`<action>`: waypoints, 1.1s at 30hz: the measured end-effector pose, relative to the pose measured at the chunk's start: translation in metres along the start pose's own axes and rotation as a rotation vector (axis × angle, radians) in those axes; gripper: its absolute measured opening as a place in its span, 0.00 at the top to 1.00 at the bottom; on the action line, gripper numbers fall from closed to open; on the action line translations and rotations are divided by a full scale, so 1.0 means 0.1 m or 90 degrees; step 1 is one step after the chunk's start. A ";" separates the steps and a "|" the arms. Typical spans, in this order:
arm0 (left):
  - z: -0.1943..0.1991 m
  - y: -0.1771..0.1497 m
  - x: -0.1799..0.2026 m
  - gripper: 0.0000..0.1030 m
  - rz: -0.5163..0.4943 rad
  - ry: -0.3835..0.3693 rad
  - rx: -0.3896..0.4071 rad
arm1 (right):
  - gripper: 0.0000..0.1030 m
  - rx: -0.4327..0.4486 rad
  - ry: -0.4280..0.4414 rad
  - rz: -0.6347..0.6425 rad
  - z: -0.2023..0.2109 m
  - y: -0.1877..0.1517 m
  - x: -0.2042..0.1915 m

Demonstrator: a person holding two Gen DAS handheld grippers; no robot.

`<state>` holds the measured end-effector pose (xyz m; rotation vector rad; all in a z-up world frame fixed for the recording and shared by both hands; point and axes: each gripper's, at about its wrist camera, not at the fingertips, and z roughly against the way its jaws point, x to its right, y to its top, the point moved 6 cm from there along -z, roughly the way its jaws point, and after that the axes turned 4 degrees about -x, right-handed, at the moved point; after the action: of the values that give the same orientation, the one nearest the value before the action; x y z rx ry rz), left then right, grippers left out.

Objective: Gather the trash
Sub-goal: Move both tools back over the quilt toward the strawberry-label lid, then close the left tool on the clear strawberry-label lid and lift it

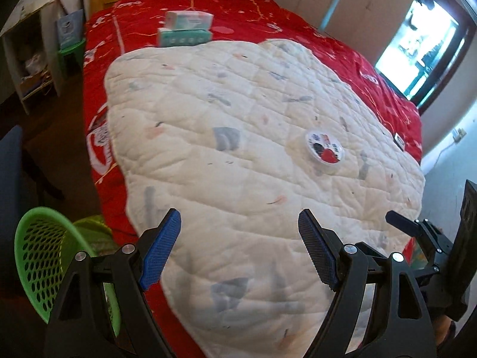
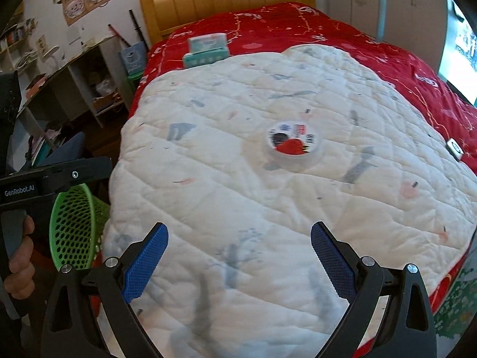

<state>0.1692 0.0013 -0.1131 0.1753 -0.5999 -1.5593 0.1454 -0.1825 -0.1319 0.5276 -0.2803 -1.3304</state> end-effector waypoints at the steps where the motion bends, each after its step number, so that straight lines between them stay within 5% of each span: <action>1: -0.03 0.02 0.04 0.22 -0.004 -0.002 -0.003 | 0.09 0.000 -0.005 -0.005 0.00 0.00 0.06; 21: -0.80 0.52 1.17 0.14 -0.169 -0.022 -0.058 | 0.09 -0.004 -0.055 -0.058 -0.02 0.03 0.91; 33: -1.42 0.70 1.53 0.11 -0.239 -0.006 -0.103 | 0.09 -0.016 -0.047 -0.074 -0.18 0.03 1.10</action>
<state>0.2821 -0.1818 -0.1626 0.1649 -0.4619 -1.9640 0.1817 -0.2853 -0.1566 0.4806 -0.2973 -1.4661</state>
